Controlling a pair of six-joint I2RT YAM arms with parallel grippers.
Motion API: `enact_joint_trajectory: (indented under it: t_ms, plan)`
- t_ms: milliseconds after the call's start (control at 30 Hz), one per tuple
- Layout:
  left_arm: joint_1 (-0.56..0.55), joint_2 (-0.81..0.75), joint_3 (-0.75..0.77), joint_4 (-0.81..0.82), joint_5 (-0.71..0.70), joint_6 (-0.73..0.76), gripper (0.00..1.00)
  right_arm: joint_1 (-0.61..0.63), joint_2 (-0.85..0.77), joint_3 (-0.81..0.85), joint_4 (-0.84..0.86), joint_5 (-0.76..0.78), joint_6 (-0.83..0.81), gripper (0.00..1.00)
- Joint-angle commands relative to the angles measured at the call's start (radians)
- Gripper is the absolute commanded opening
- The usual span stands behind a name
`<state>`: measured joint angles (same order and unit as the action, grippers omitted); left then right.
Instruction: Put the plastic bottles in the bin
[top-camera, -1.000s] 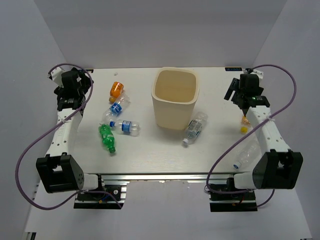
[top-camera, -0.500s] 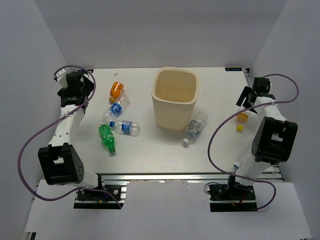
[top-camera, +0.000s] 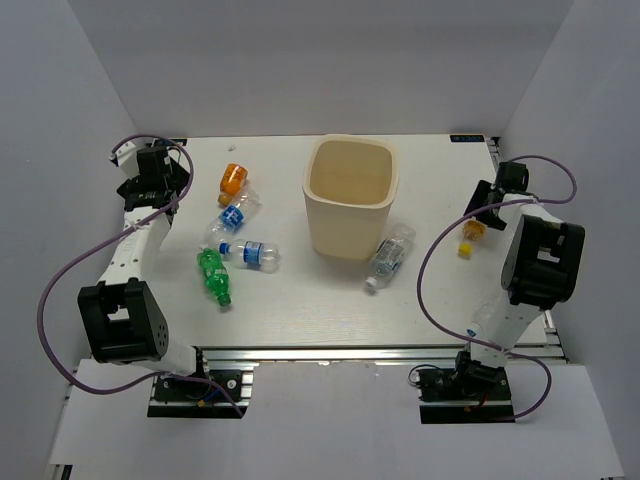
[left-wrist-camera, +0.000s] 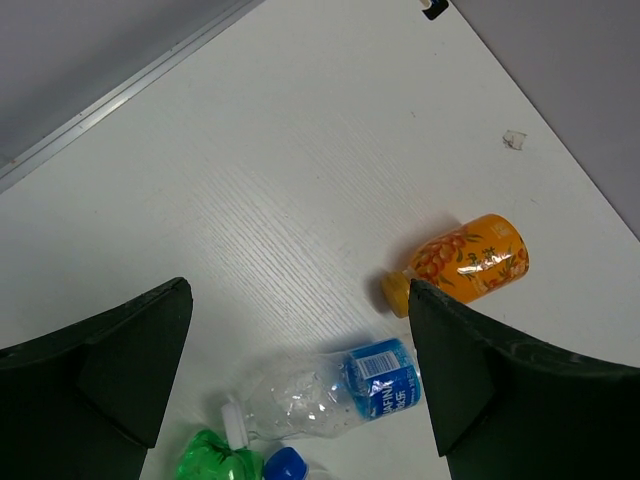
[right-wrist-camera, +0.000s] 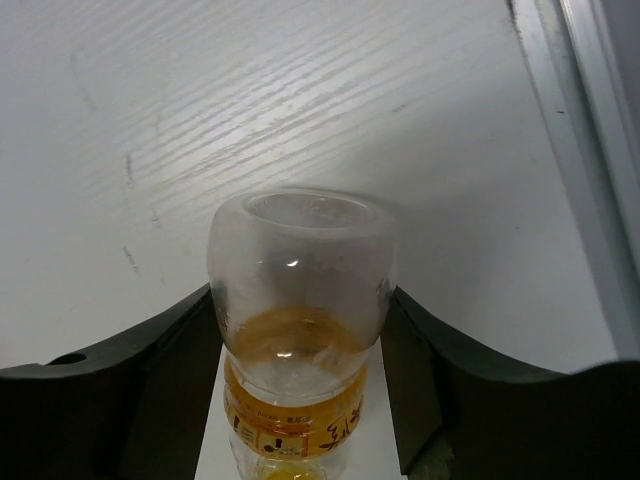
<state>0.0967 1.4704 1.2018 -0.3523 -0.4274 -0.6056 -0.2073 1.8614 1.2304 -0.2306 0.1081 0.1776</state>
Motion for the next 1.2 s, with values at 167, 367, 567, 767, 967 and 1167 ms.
enact_joint_trajectory:
  t_ms: [167, 367, 567, 767, 967, 1167]
  plan:
    - [-0.002, -0.054, 0.01, -0.007, 0.021, -0.002, 0.98, 0.035, -0.307, 0.04, 0.086, -0.305, -0.067, 0.38]
    - [0.0, -0.078, -0.008, 0.012, 0.067, -0.008, 0.98, 0.288, -0.507, 0.135, 0.122, -0.369, -0.2, 0.4]
    - [-0.002, -0.084, -0.022, 0.015, 0.101, -0.01, 0.98, 0.523, -0.518, 0.223, 0.18, -0.502, -0.328, 0.47]
    - [0.0, -0.087, -0.022, 0.003, 0.108, -0.003, 0.98, 0.732, -0.368, 0.343, 0.104, -0.394, -0.544, 0.55]
    - [0.0, -0.091, -0.018, 0.004, 0.111, 0.01, 0.98, 0.746, -0.245, 0.546, -0.042, -0.378, -0.478, 0.89]
    - [0.0, -0.097, -0.007, 0.018, 0.121, 0.027, 0.98, 0.744, -0.264, 0.61, -0.073, -0.268, -0.38, 0.89]
